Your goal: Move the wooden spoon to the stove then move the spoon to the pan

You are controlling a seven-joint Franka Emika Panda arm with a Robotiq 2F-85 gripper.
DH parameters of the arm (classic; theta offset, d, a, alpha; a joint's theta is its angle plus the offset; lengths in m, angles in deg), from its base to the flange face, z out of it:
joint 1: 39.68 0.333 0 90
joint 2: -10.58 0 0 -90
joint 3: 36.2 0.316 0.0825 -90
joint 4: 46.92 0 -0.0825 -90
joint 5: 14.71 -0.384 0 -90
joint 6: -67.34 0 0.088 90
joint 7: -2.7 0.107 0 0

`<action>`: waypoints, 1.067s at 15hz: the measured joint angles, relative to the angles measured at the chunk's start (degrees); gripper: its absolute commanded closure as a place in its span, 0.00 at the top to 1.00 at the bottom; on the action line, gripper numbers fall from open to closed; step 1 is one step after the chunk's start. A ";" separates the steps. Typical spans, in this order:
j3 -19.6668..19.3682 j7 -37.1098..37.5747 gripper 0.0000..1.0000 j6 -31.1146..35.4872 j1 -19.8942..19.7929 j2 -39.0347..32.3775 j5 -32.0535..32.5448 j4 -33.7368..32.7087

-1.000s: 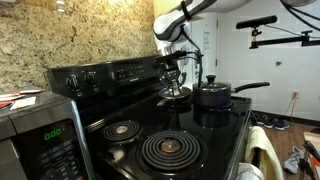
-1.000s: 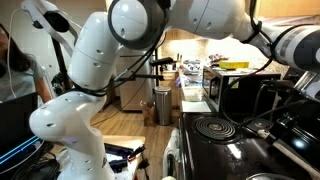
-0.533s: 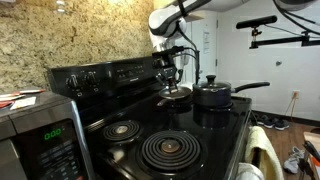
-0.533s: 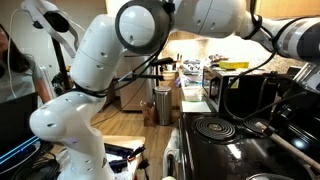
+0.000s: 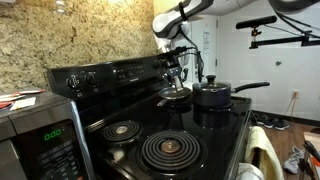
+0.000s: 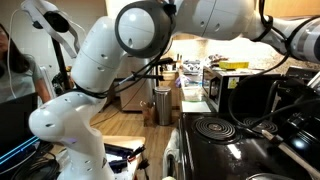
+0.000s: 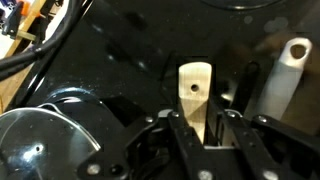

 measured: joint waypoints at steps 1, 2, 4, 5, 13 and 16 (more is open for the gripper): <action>-0.84 0.00 0.54 0.00 -0.75 -0.11 0.02 0.29; -1.55 0.00 0.58 0.00 -1.43 -0.17 0.07 0.60; -2.63 0.00 0.71 0.01 -2.51 -0.19 0.09 1.32; -2.91 -0.01 0.79 0.15 -2.86 -0.18 0.09 1.61; -3.36 0.72 1.00 2.79 -1.71 1.67 0.92 3.57; -3.64 6.30 1.00 7.51 1.56 6.22 4.89 6.20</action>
